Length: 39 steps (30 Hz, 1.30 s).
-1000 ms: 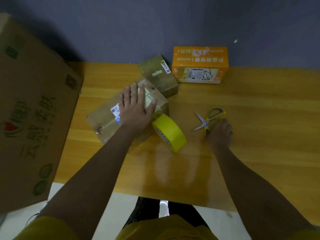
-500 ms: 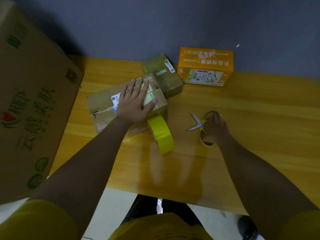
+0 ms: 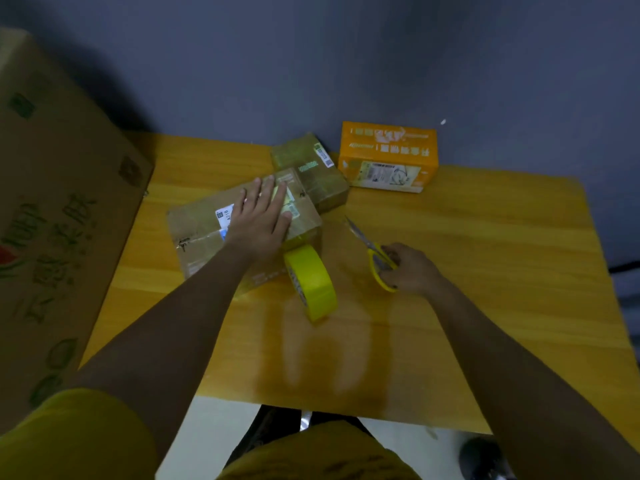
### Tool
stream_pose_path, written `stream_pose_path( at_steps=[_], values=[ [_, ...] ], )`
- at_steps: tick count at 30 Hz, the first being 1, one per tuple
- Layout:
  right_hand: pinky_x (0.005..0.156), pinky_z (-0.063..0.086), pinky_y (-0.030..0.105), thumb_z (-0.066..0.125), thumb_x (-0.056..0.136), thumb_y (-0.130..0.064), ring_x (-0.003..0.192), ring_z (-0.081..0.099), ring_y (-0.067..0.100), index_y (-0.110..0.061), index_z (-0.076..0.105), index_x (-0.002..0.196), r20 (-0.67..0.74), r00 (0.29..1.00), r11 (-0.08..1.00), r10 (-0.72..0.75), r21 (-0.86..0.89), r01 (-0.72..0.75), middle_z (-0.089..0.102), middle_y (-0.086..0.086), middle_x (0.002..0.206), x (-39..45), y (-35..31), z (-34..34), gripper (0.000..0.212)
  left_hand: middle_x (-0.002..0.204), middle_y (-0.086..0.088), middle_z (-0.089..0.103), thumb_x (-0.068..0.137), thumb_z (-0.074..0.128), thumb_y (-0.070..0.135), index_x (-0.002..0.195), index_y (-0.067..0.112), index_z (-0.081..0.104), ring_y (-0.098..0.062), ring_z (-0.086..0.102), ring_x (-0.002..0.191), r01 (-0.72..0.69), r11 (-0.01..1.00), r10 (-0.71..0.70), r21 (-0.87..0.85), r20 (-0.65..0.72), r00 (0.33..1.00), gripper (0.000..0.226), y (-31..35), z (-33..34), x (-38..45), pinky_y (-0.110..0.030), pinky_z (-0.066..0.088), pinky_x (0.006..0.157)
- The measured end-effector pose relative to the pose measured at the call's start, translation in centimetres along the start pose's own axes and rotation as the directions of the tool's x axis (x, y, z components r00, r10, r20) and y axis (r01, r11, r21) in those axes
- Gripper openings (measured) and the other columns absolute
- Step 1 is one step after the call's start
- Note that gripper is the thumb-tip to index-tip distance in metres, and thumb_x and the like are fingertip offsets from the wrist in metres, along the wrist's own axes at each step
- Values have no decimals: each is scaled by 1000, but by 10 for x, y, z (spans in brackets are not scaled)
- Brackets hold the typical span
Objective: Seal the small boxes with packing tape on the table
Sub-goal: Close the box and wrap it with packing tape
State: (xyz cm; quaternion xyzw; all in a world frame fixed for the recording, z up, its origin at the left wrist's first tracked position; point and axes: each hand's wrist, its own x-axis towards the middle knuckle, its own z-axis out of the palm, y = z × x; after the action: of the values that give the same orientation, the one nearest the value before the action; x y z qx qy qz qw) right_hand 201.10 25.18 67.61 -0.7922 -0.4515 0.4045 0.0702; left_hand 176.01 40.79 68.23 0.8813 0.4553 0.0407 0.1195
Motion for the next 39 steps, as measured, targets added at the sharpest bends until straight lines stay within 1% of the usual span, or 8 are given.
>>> stream_pose_path(
  at_steps=[3,5,8,17,21,28,34,39],
  values=[
    [57,38,33,64,91,-16,62,45,19,-26,52,93,160,986,995,-56,87,42,50,4,82,-19,-23,-34,15,162,-4,0,90,4,55,154,20,10,-23,-5,149,5,1000,-5,-6,45,999,73,1,-4,1,-39,-7,117],
    [63,37,36,64,92,-33,63,40,18,-26,43,85,220,975,999,-34,-8,36,41,0,80,-30,-37,-52,24,162,-4,-2,90,7,52,154,20,8,-23,-7,149,8,1000,-7,-15,74,997,72,2,-7,1,-39,-8,117],
    [79,35,38,57,86,-61,76,42,14,-29,41,92,332,942,953,49,-299,56,40,-9,91,-35,-56,-67,36,161,-3,-7,88,4,53,154,21,5,-22,-10,148,12,1000,-10,-20,108,994,73,3,-11,1,-38,-9,117],
    [90,33,36,54,86,-65,119,44,26,-17,38,143,490,869,808,72,-540,237,42,1,138,-1,-110,-72,76,161,-3,-8,91,7,51,154,20,4,-21,-13,148,-16,999,21,-51,93,995,71,4,-9,-4,-37,-12,116],
    [82,35,37,55,84,-66,85,45,18,-13,51,125,528,846,755,73,-584,299,48,-3,103,11,-119,-77,66,161,-3,-7,91,7,52,154,20,5,-22,-12,148,-18,998,23,-56,85,996,71,2,-7,-3,-37,-11,116],
    [76,34,34,60,84,-62,68,37,7,-33,46,78,564,825,755,36,-556,347,39,-14,81,25,-131,-71,33,161,-3,-7,90,3,54,154,21,4,-22,-13,148,-14,1000,15,-16,87,996,72,2,-6,-3,-36,-13,115],
    [51,21,29,68,84,-51,56,29,15,-18,46,65,457,850,688,-263,-528,497,35,-3,61,37,-127,-55,44,161,-2,-7,92,5,50,154,22,3,-20,-13,148,-6,1000,7,-21,79,997,69,2,-5,-3,-34,-14,115],
    [60,35,35,71,72,-64,65,43,20,-16,56,64,367,930,859,-27,-467,209,46,0,68,20,-53,-62,51,161,-2,-6,91,4,52,154,22,4,-20,-13,148,11,1000,-10,-12,80,997,70,2,-7,1,-36,-12,116]
  ],
)
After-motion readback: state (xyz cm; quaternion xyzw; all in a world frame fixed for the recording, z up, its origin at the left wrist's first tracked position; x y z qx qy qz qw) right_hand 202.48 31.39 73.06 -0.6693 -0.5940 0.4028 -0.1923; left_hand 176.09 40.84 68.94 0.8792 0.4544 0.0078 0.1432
